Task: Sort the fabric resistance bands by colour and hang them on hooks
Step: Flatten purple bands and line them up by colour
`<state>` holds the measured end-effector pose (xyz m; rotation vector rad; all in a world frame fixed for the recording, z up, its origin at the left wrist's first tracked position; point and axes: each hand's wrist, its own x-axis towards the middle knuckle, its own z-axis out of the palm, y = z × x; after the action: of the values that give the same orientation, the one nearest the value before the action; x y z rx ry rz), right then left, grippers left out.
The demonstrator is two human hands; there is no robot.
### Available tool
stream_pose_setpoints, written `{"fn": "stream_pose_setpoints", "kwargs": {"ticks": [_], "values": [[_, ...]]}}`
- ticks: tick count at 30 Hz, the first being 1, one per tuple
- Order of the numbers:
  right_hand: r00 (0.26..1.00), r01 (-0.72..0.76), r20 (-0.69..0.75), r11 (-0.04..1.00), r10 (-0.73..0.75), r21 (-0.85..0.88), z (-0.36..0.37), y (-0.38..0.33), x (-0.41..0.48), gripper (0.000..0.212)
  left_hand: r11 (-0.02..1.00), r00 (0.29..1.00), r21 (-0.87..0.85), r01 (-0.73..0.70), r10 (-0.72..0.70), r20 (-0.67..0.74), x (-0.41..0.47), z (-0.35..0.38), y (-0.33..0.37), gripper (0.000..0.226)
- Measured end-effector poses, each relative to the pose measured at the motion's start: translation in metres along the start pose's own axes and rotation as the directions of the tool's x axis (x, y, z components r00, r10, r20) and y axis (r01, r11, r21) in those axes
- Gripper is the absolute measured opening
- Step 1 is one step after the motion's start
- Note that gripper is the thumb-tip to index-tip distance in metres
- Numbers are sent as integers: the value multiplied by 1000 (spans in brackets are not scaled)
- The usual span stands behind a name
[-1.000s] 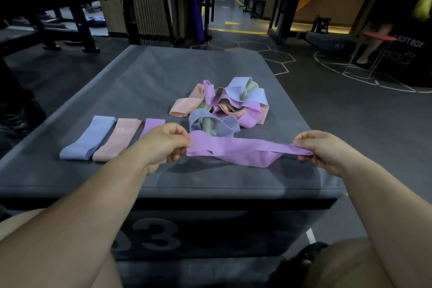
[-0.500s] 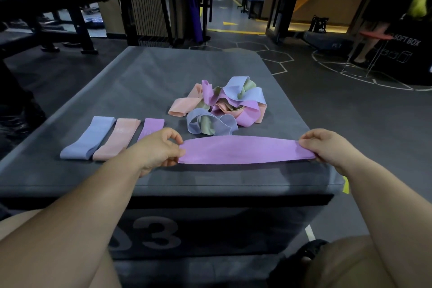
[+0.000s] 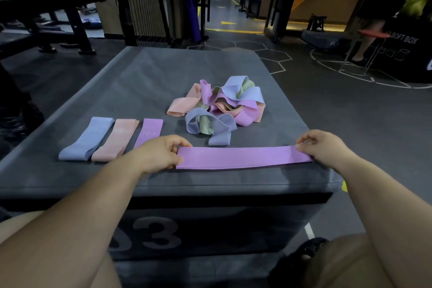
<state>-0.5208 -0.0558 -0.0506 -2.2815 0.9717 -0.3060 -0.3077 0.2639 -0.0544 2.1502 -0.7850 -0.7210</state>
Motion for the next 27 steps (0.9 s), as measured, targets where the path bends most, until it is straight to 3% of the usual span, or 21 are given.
{"fn": "stream_pose_setpoints", "kwargs": {"ticks": [5,18,23,27], "values": [[1000,2,-7,996,-3,-92,5,-1,0,5,970,999,242,16,-3,-53,-1,6,7,34],[998,-46,-48,962,34,-268,14,-5,1,14,892,993,447,71,-23,-113,-6,14,11,37],[975,130,-122,921,-186,-367,28,-10,0,19,829,985,557,54,47,-165,-6,21,10,40],[899,419,39,828,-437,-372,51,-25,-8,17,793,963,605,-73,213,-164,-7,36,14,42]]}}
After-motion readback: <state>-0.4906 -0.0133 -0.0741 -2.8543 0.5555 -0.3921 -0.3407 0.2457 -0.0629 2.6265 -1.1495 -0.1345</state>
